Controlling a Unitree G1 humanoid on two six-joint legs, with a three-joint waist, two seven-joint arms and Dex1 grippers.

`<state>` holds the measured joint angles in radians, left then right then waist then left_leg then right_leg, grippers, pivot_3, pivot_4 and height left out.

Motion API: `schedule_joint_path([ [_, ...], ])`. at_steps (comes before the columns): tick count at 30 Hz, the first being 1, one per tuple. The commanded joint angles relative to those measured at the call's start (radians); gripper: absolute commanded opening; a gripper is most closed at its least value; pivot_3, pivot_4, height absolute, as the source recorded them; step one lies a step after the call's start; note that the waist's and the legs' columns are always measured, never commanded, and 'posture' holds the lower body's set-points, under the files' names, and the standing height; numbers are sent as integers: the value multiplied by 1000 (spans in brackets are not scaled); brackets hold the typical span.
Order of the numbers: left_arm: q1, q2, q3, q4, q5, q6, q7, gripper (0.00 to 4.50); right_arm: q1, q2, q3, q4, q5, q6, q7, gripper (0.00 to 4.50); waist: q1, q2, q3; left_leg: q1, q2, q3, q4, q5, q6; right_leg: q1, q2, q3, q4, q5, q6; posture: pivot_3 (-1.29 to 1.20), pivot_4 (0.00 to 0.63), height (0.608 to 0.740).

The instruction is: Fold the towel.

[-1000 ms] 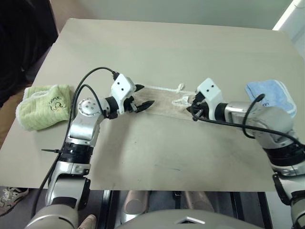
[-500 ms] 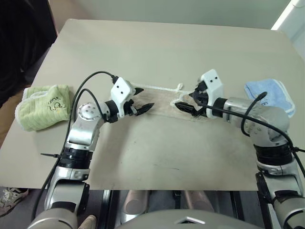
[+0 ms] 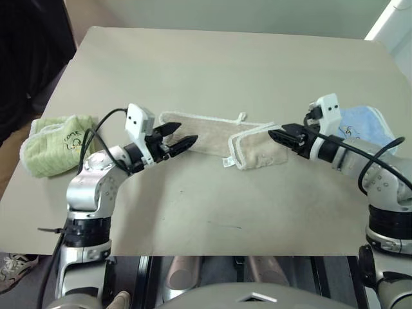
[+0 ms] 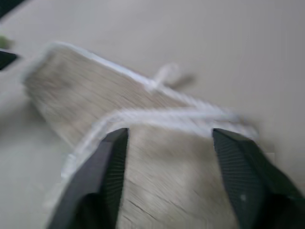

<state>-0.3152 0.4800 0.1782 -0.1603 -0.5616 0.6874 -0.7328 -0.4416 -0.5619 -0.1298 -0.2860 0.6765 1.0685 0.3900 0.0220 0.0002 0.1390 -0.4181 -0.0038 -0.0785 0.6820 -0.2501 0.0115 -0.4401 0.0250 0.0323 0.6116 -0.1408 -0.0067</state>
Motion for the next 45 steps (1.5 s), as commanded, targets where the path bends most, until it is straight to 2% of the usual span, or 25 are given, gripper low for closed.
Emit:
schedule_joint_path([
  [1,29,-39,86,-119,-147,127,90,3788,3,10,39,-1,-48,-102,45,1400,-1,0,0,0,0,0,0,0,0,0,0,0,0,0,0,0,150,740],
  [5,91,-81,141,-198,-276,247,194,3788,30,17,124,56,-134,-214,93,16,0,0,0,2,0,0,0,1,0,2,0,0,-1,1,0,0,150,740],
  [9,149,-161,181,-234,-369,317,353,3788,48,25,247,172,-257,-323,130,16,-1,0,0,3,0,0,0,2,0,4,0,0,-1,1,0,0,150,740],
  [11,163,-201,192,-237,-392,335,428,3788,46,39,268,214,-292,-362,137,16,-1,0,0,7,0,0,0,2,0,8,0,0,-2,0,0,0,150,740],
  [18,125,-305,233,-179,-456,353,670,3788,23,65,199,185,-276,-404,159,16,-2,0,0,15,0,1,-1,4,-1,15,1,1,-1,-8,0,0,150,740],
  [21,73,-351,296,-100,-510,323,764,4387,4,64,130,111,-215,-386,169,0,-1,0,0,15,0,1,-1,5,-2,16,1,2,-1,-8,0,0,150,740],
  [23,29,-370,335,-43,-547,302,803,4475,-10,59,90,62,-172,-359,172,0,-1,0,0,15,0,1,-1,5,-2,16,1,2,-1,-8,0,0,150,740],
  [33,-90,-382,410,173,-652,274,944,4475,-88,59,-10,-18,-89,-298,141,0,-2,0,0,16,0,2,-4,6,-5,16,1,2,-2,-9,-1,0,150,740],
  [45,35,-356,411,64,-736,257,979,4475,-55,59,-15,-36,-89,-298,123,0,-20,0,0,20,0,4,-10,7,-6,16,3,3,-2,-11,-1,0,150,740],
])
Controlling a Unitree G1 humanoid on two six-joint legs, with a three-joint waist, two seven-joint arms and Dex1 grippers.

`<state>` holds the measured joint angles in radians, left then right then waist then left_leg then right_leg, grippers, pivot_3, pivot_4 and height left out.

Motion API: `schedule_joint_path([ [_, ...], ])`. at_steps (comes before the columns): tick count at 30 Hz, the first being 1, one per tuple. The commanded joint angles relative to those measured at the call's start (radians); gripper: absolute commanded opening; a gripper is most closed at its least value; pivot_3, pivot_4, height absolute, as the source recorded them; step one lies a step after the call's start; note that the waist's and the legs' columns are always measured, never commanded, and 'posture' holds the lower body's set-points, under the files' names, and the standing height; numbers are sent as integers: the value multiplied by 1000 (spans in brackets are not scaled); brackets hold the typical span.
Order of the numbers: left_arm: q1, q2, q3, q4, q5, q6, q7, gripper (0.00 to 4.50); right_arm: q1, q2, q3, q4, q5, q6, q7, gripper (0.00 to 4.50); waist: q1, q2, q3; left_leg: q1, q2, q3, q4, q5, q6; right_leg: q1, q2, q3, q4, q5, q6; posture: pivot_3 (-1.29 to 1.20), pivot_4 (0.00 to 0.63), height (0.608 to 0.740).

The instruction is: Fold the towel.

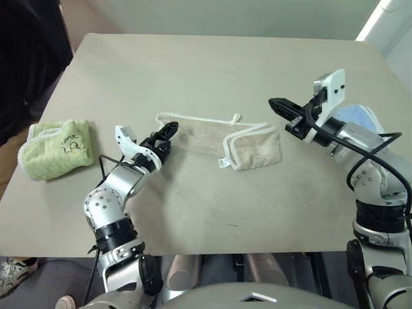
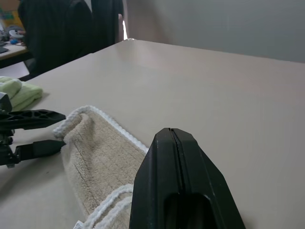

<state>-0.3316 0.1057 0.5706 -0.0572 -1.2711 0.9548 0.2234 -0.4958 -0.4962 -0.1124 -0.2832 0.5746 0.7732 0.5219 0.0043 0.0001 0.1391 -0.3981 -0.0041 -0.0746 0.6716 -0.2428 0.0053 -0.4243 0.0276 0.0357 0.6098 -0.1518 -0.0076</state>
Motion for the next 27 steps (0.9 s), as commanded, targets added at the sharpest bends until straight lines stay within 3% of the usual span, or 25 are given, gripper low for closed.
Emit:
schedule_joint_path([
  [1,66,23,19,-52,-39,-11,25,4475,1,-7,-32,-38,13,-4,-9,0,-3,0,0,1,0,0,-1,0,0,0,0,0,0,0,0,0,150,740],
  [13,149,50,13,-137,-177,-94,162,4475,13,12,-6,-21,2,-16,-7,0,-6,0,0,6,-1,4,-6,-1,-1,0,5,15,1,-5,3,0,150,740],
  [22,30,139,-55,71,-104,-87,129,4475,11,30,-4,-21,2,-12,-23,0,-6,0,0,13,-1,6,-6,-1,1,5,6,20,2,-2,3,0,150,740],
  [25,9,160,-61,121,-91,-86,102,3939,14,31,-8,-28,4,-7,-30,0,-6,0,0,17,-2,6,-7,1,3,10,6,20,2,-1,2,0,150,740],
  [27,-5,165,-52,152,-90,-93,92,3245,18,28,-13,-34,7,-3,-33,0,-6,0,0,17,-2,5,-7,1,3,10,6,21,2,-1,2,0,150,740],
])
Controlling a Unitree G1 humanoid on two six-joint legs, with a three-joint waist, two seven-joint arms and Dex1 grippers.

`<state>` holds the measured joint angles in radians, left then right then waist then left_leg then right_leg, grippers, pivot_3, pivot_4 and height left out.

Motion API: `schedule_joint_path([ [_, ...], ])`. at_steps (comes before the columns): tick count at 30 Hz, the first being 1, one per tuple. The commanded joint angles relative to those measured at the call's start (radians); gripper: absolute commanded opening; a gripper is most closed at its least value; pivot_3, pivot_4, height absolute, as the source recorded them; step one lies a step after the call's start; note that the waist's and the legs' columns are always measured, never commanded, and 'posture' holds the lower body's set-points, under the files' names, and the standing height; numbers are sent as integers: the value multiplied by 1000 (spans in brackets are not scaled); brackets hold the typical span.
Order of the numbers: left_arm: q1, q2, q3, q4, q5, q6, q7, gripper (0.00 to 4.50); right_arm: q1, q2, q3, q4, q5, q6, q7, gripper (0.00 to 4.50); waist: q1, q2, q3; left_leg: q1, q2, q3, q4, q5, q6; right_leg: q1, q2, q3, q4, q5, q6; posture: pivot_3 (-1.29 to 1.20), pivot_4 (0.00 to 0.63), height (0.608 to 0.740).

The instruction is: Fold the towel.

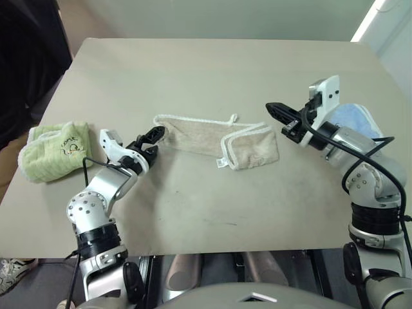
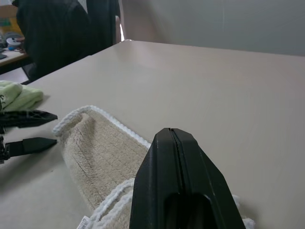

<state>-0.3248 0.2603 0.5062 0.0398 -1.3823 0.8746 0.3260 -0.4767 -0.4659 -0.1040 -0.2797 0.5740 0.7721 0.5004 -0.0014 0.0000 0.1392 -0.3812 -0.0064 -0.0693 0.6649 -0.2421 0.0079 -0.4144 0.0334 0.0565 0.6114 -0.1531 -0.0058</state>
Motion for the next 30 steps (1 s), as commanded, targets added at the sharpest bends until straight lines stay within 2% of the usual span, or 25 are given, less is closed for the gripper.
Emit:
schedule_joint_path([
  [1,-17,11,15,63,22,-15,-14,2866,1,-3,-22,-40,8,-1,-13,0,0,0,0,0,0,0,0,0,0,0,0,0,0,0,0,0,150,740],
  [9,-22,-6,15,68,30,-19,-31,34,9,-5,-26,-51,13,6,-24,0,3,1,0,-3,-1,0,-2,-4,-4,-4,0,1,-1,-5,3,0,150,740],
  [19,-26,31,40,-43,37,-72,-153,34,4,-5,-20,-45,9,8,-23,0,4,-2,2,-3,-1,0,-3,-5,-3,-4,0,1,-1,-5,2,0,150,740],
  [26,-80,170,91,-64,30,-99,-303,34,8,-10,-25,-39,6,6,-20,0,5,-3,2,-10,0,0,-2,-5,-6,-12,1,1,-1,-6,3,0,150,740],
  [30,-116,232,26,-96,59,-59,-394,34,8,-11,-25,-30,1,5,-23,0,5,-3,2,-12,0,0,-1,-5,-7,-13,0,1,-1,-3,2,0,150,740],
])
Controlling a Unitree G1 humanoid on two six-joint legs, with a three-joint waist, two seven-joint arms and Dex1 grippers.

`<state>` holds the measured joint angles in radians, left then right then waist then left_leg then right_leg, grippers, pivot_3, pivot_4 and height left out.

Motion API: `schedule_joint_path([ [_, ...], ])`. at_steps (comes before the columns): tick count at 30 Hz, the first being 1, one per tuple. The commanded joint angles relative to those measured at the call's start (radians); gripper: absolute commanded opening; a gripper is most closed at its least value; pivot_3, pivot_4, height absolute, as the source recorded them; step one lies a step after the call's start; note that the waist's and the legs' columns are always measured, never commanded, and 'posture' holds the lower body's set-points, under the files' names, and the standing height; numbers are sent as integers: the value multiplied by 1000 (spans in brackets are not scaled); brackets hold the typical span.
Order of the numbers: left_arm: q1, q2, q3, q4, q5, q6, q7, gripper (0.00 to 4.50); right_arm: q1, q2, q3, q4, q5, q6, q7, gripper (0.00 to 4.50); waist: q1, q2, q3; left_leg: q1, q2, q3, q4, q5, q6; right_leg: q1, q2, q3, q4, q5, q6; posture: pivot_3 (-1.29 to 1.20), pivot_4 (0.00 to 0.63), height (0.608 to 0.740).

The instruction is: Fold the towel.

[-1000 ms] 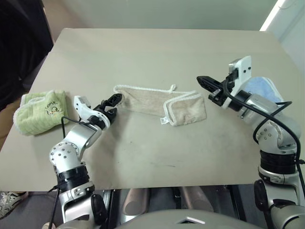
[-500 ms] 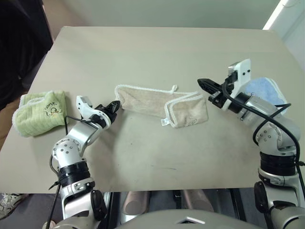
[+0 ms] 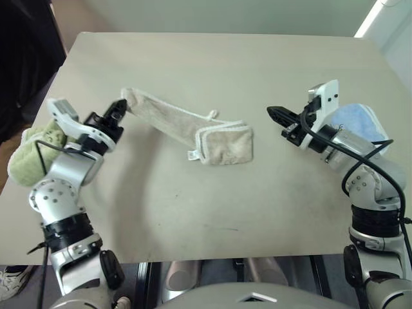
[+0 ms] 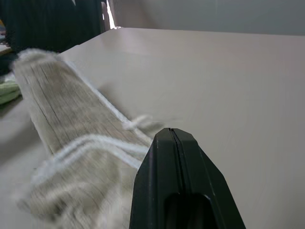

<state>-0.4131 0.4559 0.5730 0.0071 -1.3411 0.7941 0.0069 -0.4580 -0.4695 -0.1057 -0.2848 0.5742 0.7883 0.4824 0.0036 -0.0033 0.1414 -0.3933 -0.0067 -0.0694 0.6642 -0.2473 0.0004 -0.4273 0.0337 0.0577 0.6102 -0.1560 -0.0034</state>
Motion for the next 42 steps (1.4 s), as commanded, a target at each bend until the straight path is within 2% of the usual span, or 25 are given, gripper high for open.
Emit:
schedule_joint_path([
  [1,-33,48,-69,-79,29,34,-97,34,-12,-8,-24,-22,-1,-12,-7,0,2,0,0,0,0,0,0,0,0,0,0,0,0,1,-2,0,150,740],
  [3,-50,63,-134,-112,53,58,-146,34,-13,-7,-27,-13,-4,-13,-12,0,8,0,0,-2,0,0,1,-1,0,0,-1,0,0,1,-1,0,150,740],
  [6,-131,76,-365,-167,163,124,-265,34,-21,-5,-48,26,-31,-24,-49,0,19,0,0,-5,0,0,3,-2,1,-2,-1,0,-1,0,1,0,150,740],
  [10,-203,84,-582,-181,321,138,-392,34,-26,-2,-73,57,-45,-31,-82,0,23,0,0,-8,-1,1,6,-3,1,-4,-3,0,-1,3,4,0,150,740],
  [16,-306,39,-874,-128,545,138,-569,34,-2,2,-120,38,-55,-25,-136,0,20,0,0,-9,0,1,4,-4,1,-7,-3,-1,0,2,4,0,150,740],
  [18,-318,39,-932,-109,609,133,-607,34,8,4,-132,22,-51,-19,-150,0,17,0,0,-9,0,1,4,-4,1,-7,-3,-1,-1,2,4,0,150,740],
  [20,-321,26,-940,-91,642,133,-620,34,18,5,-137,8,-48,-15,-158,0,15,0,0,-9,1,1,3,-5,2,-7,-3,-1,0,2,4,0,150,740],
  [21,-320,14,-929,-80,645,134,-628,544,23,8,-140,1,-47,-13,-162,0,15,0,0,-9,1,2,3,-5,2,-8,-3,-1,0,2,4,0,150,740],
  [22,-319,5,-919,-74,649,136,-635,690,26,9,-141,-4,-46,-11,-166,0,15,0,0,-9,1,2,3,-5,2,-8,-3,-1,0,2,5,0,150,740],
  [26,-318,-29,-849,-63,635,152,-642,2116,38,20,-140,-22,-44,-4,-175,0,15,0,0,-9,1,2,4,-9,11,-7,-3,-1,0,2,6,0,150,740],
  [30,-311,-58,-768,-72,616,164,-631,3529,34,24,-131,-22,-43,4,-165,0,16,0,0,-9,1,2,6,-9,12,-6,-3,-1,0,3,7,0,150,740],
  [31,-308,-66,-739,-78,603,167,-628,4016,32,25,-127,-22,-43,5,-161,0,16,0,0,-9,1,2,6,-8,12,-6,-3,-1,0,3,7,0,150,740],
  [33,-302,-78,-693,-90,585,171,-625,4460,30,25,-120,-23,-41,9,-156,0,15,0,0,-9,1,2,6,-8,12,-6,-3,-1,0,3,7,0,150,740],
  [36,-300,-86,-608,-100,576,152,-596,4460,36,17,-84,-39,-45,13,-131,0,15,0,0,-9,1,2,6,-8,13,-6,-3,-1,0,3,7,0,150,740],
  [38,-298,-68,-582,-78,649,88,-555,4460,42,14,-43,-79,-37,21,-104,0,15,0,0,-8,1,2,6,-7,13,-6,-3,-1,0,3,7,0,150,740],
  [41,-281,-48,-567,-48,726,3,-541,3889,35,30,0,-122,-17,40,-87,0,13,0,0,-8,1,2,6,-7,13,-6,-3,-1,1,3,7,0,150,740],
  [42,-274,-41,-571,-43,744,-14,-548,3550,29,39,12,-124,-13,44,-85,0,12,0,0,-8,1,2,6,-7,13,-6,-3,-1,1,3,7,0,150,740],
])
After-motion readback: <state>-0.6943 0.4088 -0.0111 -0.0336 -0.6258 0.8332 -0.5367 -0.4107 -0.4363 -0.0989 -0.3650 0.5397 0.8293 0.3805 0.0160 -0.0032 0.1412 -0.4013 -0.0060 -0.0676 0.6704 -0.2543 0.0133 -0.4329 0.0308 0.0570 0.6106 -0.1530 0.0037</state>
